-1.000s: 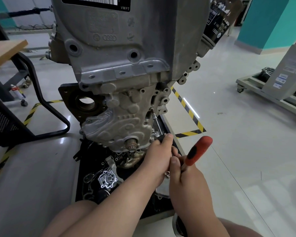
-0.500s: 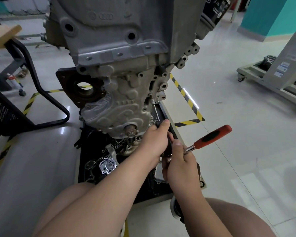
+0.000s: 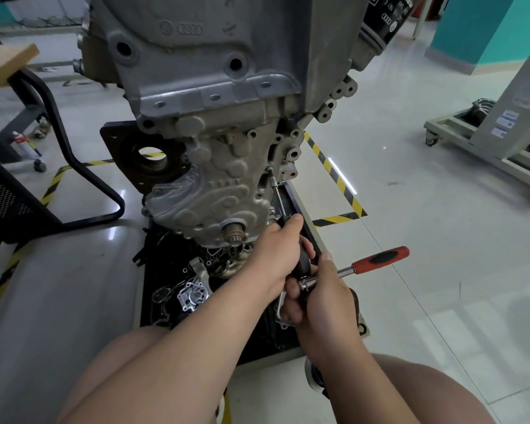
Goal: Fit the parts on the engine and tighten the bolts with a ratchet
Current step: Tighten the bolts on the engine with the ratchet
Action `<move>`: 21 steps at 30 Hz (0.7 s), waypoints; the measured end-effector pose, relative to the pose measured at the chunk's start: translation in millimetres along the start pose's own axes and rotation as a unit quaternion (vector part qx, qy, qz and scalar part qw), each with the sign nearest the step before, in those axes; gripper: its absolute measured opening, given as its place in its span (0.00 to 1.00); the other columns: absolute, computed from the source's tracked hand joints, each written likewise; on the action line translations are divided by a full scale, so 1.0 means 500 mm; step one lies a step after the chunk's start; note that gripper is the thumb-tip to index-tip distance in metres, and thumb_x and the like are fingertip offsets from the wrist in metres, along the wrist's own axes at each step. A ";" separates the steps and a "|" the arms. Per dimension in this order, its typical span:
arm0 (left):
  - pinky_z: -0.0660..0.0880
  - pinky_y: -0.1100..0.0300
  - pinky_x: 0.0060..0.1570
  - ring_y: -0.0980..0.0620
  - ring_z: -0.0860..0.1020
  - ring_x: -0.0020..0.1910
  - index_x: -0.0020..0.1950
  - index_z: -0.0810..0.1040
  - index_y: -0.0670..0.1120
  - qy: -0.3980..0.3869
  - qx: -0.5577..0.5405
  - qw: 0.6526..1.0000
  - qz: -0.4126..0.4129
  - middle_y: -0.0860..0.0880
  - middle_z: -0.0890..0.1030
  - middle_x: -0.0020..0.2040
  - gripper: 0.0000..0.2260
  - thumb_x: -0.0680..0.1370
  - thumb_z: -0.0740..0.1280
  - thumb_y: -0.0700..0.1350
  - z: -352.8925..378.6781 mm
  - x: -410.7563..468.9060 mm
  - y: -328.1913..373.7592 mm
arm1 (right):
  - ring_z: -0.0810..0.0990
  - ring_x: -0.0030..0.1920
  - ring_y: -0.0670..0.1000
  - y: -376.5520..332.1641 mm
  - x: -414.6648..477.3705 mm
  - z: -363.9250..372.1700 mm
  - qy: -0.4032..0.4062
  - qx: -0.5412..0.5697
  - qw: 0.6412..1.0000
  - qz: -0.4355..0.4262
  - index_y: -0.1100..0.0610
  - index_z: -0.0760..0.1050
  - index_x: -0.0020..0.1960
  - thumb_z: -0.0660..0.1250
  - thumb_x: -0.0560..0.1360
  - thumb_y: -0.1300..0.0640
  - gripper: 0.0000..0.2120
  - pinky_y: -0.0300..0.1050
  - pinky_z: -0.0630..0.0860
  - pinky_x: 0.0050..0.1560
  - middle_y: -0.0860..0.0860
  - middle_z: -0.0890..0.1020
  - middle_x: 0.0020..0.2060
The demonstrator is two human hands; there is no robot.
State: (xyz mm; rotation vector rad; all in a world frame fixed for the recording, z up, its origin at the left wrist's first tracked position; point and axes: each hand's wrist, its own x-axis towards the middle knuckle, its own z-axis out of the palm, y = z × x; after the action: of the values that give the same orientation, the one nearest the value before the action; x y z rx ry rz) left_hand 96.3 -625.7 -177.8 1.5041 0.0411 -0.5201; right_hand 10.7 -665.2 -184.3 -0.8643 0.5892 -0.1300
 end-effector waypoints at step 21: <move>0.71 0.55 0.42 0.48 0.75 0.30 0.32 0.74 0.48 -0.019 -0.059 0.998 -0.021 0.49 0.76 0.27 0.18 0.80 0.63 0.53 0.007 -0.008 0.020 | 0.58 0.20 0.47 -0.018 0.003 -0.043 -0.095 0.060 0.989 0.092 0.53 0.80 0.43 0.55 0.79 0.51 0.16 0.41 0.62 0.25 0.50 0.69 0.26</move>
State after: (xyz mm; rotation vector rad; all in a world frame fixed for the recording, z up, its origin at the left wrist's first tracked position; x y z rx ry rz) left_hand 95.2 -627.9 -167.0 1.3813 0.0738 -0.5707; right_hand 1.2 -686.2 -189.1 -0.6935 0.4742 0.0837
